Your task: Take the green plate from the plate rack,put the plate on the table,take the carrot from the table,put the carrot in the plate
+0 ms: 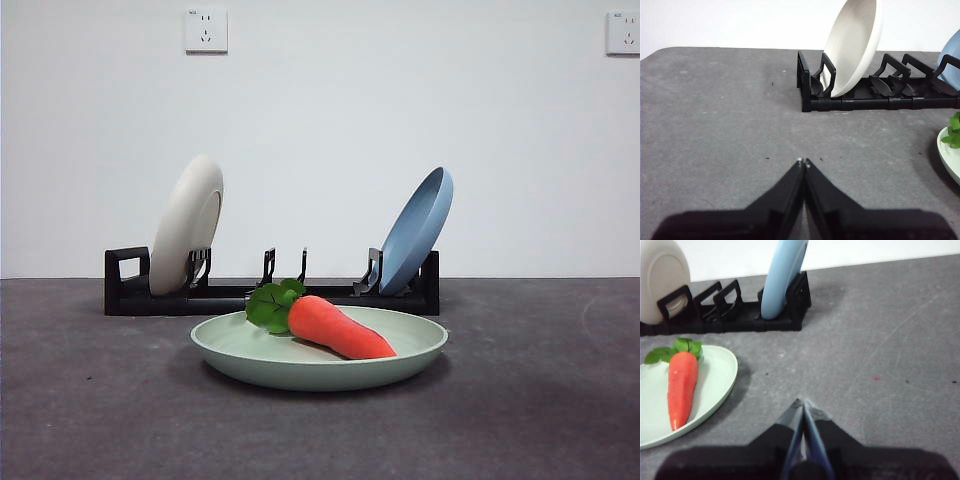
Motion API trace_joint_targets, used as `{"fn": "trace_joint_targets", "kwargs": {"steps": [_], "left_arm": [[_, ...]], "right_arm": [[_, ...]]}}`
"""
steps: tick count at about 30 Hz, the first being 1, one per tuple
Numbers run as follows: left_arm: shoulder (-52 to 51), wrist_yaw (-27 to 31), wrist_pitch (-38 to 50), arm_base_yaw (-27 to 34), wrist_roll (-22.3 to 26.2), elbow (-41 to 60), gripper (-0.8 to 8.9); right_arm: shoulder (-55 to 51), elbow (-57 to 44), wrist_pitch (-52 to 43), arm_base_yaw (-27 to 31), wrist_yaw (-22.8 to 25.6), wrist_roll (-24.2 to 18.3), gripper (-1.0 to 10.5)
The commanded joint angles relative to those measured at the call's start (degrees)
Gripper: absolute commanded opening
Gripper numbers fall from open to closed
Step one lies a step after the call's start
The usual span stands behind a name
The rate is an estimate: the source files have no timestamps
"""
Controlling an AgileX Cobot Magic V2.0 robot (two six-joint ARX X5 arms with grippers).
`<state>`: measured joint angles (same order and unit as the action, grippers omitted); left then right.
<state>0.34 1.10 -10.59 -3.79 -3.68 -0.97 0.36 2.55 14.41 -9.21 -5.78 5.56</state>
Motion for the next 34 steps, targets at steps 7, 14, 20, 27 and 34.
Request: {"fn": "trace_joint_targets", "kwargs": {"steps": [7,14,20,27,34], "left_arm": [[-0.22,0.2,0.44,0.2,-0.24,0.74,-0.03],[-0.22,0.2,0.44,0.2,-0.24,0.74,-0.03],[-0.22,0.2,0.44,0.2,-0.24,0.74,-0.03],[-0.22,0.2,0.44,0.2,-0.24,0.74,-0.03],[-0.22,0.2,0.44,0.2,-0.24,0.74,-0.03]], "right_arm": [[-0.28,-0.87,-0.68,1.01,0.17,1.44,0.0],[-0.26,-0.87,-0.66,1.01,0.17,1.44,0.0],[-0.26,-0.85,-0.66,0.98,0.17,1.44,0.0],[-0.26,-0.85,-0.66,0.98,0.17,1.44,0.0],[-0.26,-0.85,-0.66,0.98,0.17,1.44,0.0]]}}
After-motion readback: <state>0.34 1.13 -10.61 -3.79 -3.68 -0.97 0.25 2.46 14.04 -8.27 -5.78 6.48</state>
